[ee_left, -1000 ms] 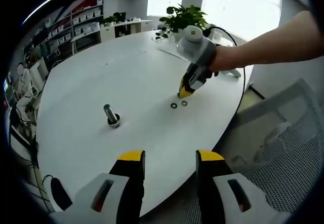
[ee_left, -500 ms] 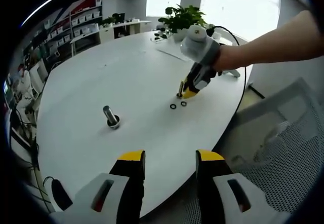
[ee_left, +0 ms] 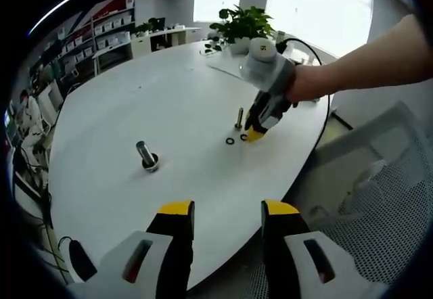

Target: Place the washer onto the threaded stud by aligning its center hole with the stud, sliding it down to the base, and recovering from edge contact or off-axis alignment until the washer reaches the visible bottom stop.

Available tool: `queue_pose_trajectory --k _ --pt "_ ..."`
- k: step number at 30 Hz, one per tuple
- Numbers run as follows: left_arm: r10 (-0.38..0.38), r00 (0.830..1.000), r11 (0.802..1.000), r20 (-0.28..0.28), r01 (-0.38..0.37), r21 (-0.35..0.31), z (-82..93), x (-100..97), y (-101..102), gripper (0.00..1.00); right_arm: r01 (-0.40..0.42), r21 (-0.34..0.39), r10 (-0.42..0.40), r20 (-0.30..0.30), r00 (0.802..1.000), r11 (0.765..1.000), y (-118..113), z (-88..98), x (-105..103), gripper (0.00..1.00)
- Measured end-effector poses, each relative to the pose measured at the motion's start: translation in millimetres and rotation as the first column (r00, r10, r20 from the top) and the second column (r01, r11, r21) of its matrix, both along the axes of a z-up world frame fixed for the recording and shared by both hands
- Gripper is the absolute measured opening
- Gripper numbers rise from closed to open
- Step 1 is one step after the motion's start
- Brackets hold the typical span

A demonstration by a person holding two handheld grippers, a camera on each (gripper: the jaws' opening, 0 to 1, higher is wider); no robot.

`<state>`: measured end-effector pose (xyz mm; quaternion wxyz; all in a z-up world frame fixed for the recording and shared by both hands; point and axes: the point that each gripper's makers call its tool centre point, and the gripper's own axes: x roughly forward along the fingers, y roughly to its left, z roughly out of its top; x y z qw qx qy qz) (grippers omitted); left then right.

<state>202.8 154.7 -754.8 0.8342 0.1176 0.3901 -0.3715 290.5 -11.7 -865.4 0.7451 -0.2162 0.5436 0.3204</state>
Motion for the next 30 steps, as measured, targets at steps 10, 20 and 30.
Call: queue_pose_trajectory --k 10,20,30 --pt "-0.005 1.0 1.0 -0.001 0.005 -0.002 0.2 -0.6 -1.0 0.38 -0.035 -0.023 0.035 0.017 0.999 0.999 1.7 -2.6 4.3 0.21" --pt "-0.008 1.0 1.0 0.0 0.008 0.004 -0.3 -0.6 -0.7 0.37 -0.193 -0.095 0.197 0.034 0.98 0.977 7.5 -2.1 -1.3 0.15" --pt "-0.01 1.0 1.0 0.004 0.01 0.01 -0.4 -0.6 -0.6 0.37 -0.163 -0.137 0.155 -0.066 0.986 0.977 7.9 -4.8 -0.5 0.15"
